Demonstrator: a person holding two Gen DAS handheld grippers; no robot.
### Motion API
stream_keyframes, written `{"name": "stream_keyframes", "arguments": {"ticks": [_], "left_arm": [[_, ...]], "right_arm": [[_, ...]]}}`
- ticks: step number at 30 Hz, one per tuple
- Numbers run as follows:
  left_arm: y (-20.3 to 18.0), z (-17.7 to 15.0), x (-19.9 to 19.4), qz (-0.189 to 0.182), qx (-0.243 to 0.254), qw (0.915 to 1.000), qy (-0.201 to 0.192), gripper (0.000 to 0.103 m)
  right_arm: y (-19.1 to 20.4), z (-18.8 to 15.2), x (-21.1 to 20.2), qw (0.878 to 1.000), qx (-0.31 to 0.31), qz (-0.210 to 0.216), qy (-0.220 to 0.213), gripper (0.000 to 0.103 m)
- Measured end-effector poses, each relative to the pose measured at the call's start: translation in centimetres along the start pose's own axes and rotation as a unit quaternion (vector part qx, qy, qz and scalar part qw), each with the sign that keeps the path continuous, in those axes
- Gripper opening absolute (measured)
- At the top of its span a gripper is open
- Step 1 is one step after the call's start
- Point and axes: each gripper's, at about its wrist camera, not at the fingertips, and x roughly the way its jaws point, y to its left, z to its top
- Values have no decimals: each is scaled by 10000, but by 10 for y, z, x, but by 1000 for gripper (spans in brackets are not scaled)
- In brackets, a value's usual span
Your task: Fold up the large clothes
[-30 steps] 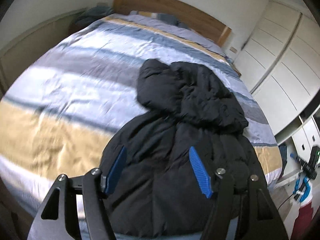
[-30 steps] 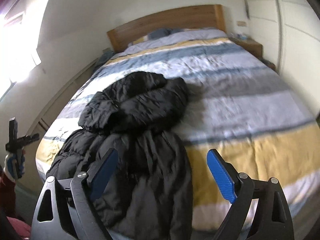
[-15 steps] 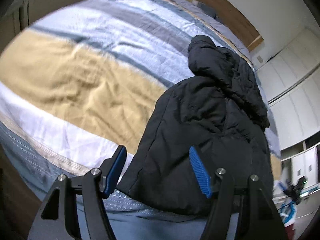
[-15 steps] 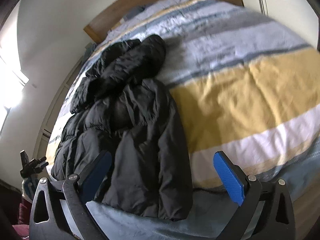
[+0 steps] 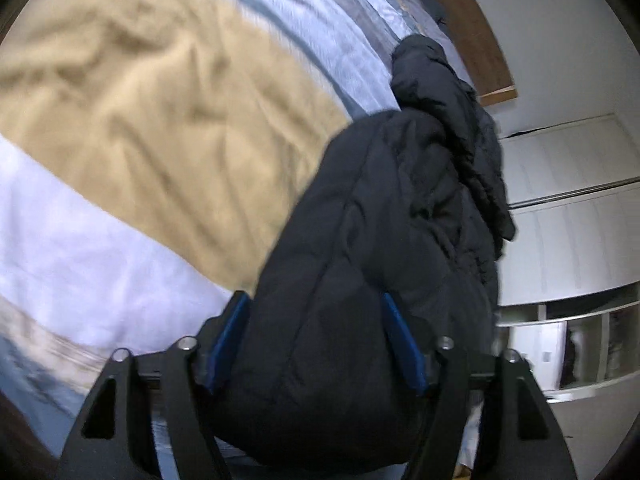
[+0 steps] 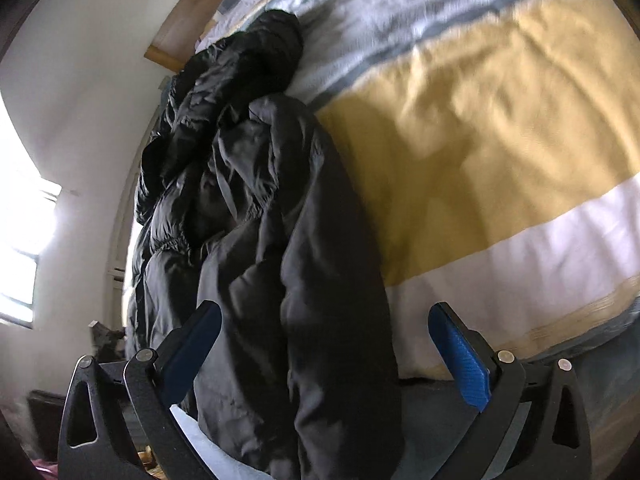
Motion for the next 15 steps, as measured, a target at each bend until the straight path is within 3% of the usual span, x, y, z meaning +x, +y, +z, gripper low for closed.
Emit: {"name": "stream_keyframes", "arguments": {"ticks": [5,6,11,15], "left_arm": [[4,-17,6,-1244,-180,9920,154,73],[3,-19,7,-1339,-181,9907,173,73],[-9,-26,16,-1168,-123,9925,351,73],[-13,-28,18,-919,-125,9951,338,73]], "right_arm": [[-4,-3,13,9988,9,375,309,103],[-5,-4,15,9983,18,463,355,103],[-8,-10,19,9943,13,910,548,103],[-13,-17,18,9936,-83,955,592,103]]}}
